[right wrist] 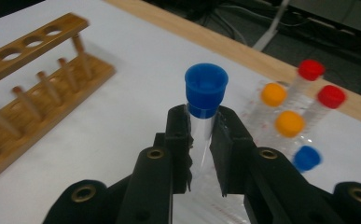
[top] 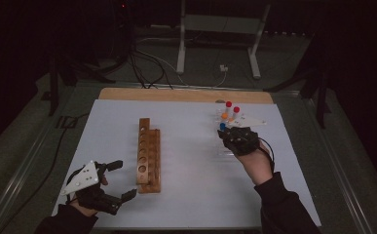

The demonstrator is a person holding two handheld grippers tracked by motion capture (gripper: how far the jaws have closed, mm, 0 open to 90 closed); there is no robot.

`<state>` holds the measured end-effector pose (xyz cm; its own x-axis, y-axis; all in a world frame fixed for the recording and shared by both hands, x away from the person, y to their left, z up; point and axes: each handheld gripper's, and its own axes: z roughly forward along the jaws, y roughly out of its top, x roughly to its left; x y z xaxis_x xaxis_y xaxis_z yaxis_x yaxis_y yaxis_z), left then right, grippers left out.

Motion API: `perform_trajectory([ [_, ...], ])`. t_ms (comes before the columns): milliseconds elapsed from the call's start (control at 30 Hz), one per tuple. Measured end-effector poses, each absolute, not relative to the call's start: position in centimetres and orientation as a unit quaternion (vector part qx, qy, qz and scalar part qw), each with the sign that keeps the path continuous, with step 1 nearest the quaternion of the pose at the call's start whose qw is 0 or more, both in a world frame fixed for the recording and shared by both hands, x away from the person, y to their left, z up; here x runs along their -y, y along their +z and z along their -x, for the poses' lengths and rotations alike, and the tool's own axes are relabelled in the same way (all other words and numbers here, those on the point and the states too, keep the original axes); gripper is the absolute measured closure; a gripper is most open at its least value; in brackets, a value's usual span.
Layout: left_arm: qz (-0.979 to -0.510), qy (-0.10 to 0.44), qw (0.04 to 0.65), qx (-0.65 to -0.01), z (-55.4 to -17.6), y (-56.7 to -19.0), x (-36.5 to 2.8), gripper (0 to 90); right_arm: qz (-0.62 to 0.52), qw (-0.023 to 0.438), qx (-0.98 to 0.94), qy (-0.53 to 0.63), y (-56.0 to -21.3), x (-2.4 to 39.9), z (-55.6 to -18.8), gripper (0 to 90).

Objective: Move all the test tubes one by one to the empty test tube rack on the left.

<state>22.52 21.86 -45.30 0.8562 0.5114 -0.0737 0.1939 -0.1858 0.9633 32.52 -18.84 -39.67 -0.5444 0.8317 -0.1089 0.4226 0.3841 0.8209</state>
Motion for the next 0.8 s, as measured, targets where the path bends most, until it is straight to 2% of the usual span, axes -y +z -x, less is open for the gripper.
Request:
perform_trajectory([
  [300, -0.775, 0.116, 0.587, -0.205, -24.0, -43.2, -19.9, 0.6, -0.364, 0.233, -0.812, 0.392, -40.5, 17.6, -31.1, 77.1],
  [800, -0.788, 0.083, 0.586, -0.172, -26.6, -42.0, -15.8, 3.0, -0.326, 0.191, -0.832, 0.405, -42.0, 15.8, -28.5, 77.1],
])
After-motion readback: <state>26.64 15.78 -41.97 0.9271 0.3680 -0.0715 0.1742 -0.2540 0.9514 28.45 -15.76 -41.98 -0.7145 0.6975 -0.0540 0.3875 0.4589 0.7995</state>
